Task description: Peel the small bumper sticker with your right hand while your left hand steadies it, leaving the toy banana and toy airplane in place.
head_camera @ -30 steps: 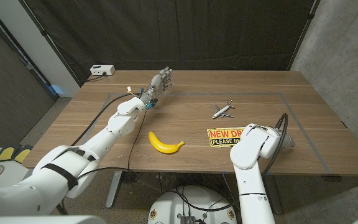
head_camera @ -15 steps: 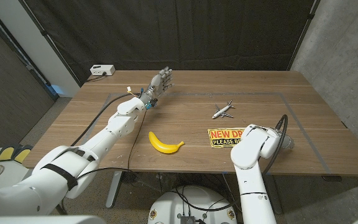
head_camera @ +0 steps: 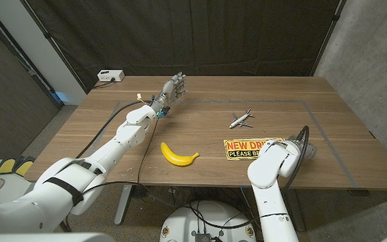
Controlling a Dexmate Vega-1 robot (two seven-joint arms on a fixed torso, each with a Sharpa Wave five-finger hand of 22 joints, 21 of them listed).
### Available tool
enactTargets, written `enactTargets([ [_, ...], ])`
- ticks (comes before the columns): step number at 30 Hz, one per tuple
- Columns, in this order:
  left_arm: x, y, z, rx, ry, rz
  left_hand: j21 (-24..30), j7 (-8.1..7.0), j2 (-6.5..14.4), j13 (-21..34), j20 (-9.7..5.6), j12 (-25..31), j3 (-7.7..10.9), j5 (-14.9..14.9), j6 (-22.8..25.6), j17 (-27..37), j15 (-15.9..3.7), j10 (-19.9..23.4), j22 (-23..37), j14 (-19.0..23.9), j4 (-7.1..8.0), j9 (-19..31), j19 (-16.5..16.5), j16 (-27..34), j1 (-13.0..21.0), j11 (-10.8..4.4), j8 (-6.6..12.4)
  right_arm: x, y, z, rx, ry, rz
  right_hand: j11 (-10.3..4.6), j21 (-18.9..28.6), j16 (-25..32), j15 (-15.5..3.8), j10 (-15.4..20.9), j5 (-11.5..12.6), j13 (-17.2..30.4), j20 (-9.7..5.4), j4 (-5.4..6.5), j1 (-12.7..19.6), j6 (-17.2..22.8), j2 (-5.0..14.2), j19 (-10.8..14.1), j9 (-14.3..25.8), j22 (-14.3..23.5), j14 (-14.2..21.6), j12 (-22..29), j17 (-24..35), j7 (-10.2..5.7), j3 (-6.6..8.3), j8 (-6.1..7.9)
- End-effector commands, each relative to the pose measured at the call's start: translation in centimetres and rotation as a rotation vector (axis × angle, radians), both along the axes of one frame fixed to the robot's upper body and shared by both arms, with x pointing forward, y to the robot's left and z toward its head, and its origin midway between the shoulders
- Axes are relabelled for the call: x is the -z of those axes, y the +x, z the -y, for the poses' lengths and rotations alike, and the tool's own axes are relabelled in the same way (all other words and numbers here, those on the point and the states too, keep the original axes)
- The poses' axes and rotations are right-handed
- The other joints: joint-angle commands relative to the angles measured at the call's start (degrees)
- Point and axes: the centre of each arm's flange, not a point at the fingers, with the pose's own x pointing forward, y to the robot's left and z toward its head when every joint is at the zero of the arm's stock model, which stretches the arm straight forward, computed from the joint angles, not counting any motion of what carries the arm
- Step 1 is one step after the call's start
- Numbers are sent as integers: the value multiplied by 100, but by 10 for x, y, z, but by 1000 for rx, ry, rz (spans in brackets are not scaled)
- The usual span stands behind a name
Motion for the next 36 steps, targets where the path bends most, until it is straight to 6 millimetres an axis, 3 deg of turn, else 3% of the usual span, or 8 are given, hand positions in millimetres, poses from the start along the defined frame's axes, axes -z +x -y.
enactTargets([
  [1,0,0,-2,-2,-3,-2,3,-4,147,12,-11,-18,14,19,-13,12,41,-25,28,-64,-5,30,21,-11,-4,-9,24,3,-3,-3,16,-79,139,-102,68,126,-595,382,-109,25,-49,-45,368,620,186,234,12,21,265,43,50,35,79,264],
  [4,0,0,-2,-4,-4,-2,1,-3,146,12,-10,-16,14,19,-12,12,41,-20,28,-64,-6,30,20,-11,-3,-9,25,3,-3,-3,18,-89,136,-106,62,129,-636,456,-169,28,-79,-141,683,940,195,258,10,23,281,0,47,127,131,411],
  [9,0,0,-3,-5,-3,-3,-4,-4,144,12,-7,-18,14,18,-13,12,41,-25,28,-64,-7,30,21,-11,-3,-7,25,2,-2,-2,6,-52,128,-92,75,145,-621,579,-211,30,-56,-165,893,1061,148,319,4,24,329,-2,42,217,143,473],
  [12,0,0,-3,-5,-3,-2,-7,-5,143,12,-8,-19,14,18,-13,12,43,-28,29,-66,-8,30,22,-11,-2,-9,25,2,-2,1,-20,-11,124,184,10,16,-324,355,-381,44,171,337,112,1,-79,273,-119,29,184,-253,84,203,-284,-73],
  [18,-1,1,-3,-5,0,-7,-12,1,144,12,-7,-19,15,18,-14,12,38,-29,29,-67,-10,30,26,-11,0,-3,25,2,2,1,-34,25,90,407,-120,-171,-126,-28,-364,72,308,764,-810,-779,-294,81,-150,39,-44,-463,121,255,-771,-569],
  [23,-2,2,-4,-5,1,-8,-16,4,147,12,-9,-21,18,18,-18,11,38,-33,29,-68,-12,30,28,-12,3,-2,24,1,8,1,-53,30,32,290,-184,-275,-115,-166,-345,75,301,758,-885,-736,-440,-51,-152,39,-202,-502,100,252,-883,-609],
  [29,-2,3,-5,-5,-1,-11,-21,3,149,13,-9,-26,20,18,-24,11,46,-46,29,-71,-15,30,28,-13,7,-4,22,1,15,-1,-92,54,-27,215,-228,-414,-137,-387,-244,77,223,550,-553,-767,-457,-134,-148,40,-422,-548,64,169,-840,-706],
  [36,-3,5,-5,-2,-3,-13,-25,2,152,13,-10,-26,24,17,-21,10,46,-50,29,-73,-19,30,30,-14,12,-6,24,-5,18,-2,-103,60,-78,147,-274,-508,-162,-611,-199,79,136,473,-450,-814,-513,-247,-139,42,-610,-578,60,73,-888,-791],
])
